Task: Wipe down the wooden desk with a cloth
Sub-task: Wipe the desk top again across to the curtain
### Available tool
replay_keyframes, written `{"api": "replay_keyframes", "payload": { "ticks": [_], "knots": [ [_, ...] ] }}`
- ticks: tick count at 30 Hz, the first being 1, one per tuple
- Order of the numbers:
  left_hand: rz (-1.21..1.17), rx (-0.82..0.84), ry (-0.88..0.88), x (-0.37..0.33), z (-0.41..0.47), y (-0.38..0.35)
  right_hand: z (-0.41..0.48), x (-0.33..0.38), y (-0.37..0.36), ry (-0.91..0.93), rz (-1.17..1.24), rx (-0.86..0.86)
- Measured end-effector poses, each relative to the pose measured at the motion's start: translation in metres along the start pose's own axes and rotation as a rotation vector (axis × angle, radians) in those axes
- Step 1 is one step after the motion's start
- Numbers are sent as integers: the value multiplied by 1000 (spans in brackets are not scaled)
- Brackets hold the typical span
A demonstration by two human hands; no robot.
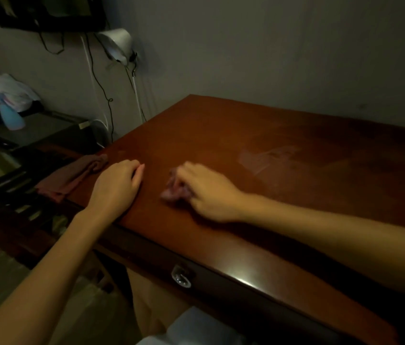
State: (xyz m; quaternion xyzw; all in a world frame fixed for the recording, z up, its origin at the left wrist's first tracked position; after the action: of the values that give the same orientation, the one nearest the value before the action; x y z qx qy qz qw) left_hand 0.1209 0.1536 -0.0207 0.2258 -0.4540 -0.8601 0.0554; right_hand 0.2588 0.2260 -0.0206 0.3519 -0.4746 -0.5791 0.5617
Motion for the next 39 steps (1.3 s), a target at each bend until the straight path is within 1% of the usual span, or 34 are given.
{"api": "replay_keyframes", "payload": {
  "ticks": [1, 2, 3, 4, 7, 8, 10, 12, 14, 16, 17, 19, 21, 23, 24, 26, 29, 30, 31, 32, 33, 36, 37, 39],
  "knots": [
    [3, 0, 0, 0, 0, 0, -21, 18, 3, 109, 41, -5],
    [1, -1, 4, 0, 0, 0, -38, 18, 4, 178, 53, 18],
    [3, -3, 9, -1, 1, 0, -46, 4, 10, 187, 33, 22],
    [10, -8, 16, -2, 1, 0, -45, -21, 16, 139, -12, 5],
    [29, -14, 32, -5, 2, 0, -6, -110, 22, -175, -118, 8],
    [27, -10, 33, -5, 2, 1, 10, -121, 19, -227, -134, 6],
    [33, 21, 40, -6, 2, 0, 39, -113, 10, -255, -143, -24],
    [65, 64, 55, -8, 6, -2, 44, -70, 0, -164, -95, -24],
    [110, 81, 65, -16, 16, -5, 18, -25, 0, 27, -32, -15],
    [93, 99, 76, -32, 30, -17, -16, -15, 4, 176, 26, 10],
    [66, 110, 84, -41, 35, -25, -24, -29, 10, 182, 7, 13],
    [29, 79, 65, -59, 40, -38, -24, -85, 20, 49, -80, -3],
    [16, 21, 57, -65, 39, -41, -4, -148, 24, -176, -140, 7],
    [-4, -11, 80, -62, 36, -37, 27, -175, 21, -305, -187, 3],
    [-9, -22, 88, -61, 35, -34, 43, -173, 17, -320, -198, -13],
    [7, -37, 108, -59, 35, -30, 63, -138, 6, -263, -177, -30],
    [23, -54, 145, -54, 35, -31, 29, -60, -4, 27, -39, -15],
    [19, -59, 143, -53, 36, -32, 10, -50, -3, 125, 8, 7],
    [13, -59, 139, -53, 37, -33, -4, -56, 3, 163, 36, 33],
    [6, -57, 137, -53, 38, -34, -9, -80, 9, 144, 31, 37],
    [1, -50, 137, -53, 38, -36, -6, -110, 17, 78, 5, 33],
    [-2, -32, 128, -55, 40, -38, 24, -221, 28, -259, -111, -14],
    [-7, -30, 129, -55, 40, -38, 37, -245, 27, -358, -165, -6],
    [-22, -22, 131, -55, 40, -37, 65, -263, 19, -465, -225, -20]
  ]
}}
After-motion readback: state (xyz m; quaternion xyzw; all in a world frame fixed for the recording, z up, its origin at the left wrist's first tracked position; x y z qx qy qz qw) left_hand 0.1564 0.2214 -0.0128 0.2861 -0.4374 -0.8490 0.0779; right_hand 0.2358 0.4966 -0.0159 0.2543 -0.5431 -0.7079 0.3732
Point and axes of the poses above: each hand's wrist, its own z-axis towards the middle knuckle, its own y-axis out of the back of the hand, x = y × z, the point moved 9 cm from there along z, towards the middle knuckle, and after that the axes turned 9 degrees about -z, right-handed, at the moved point
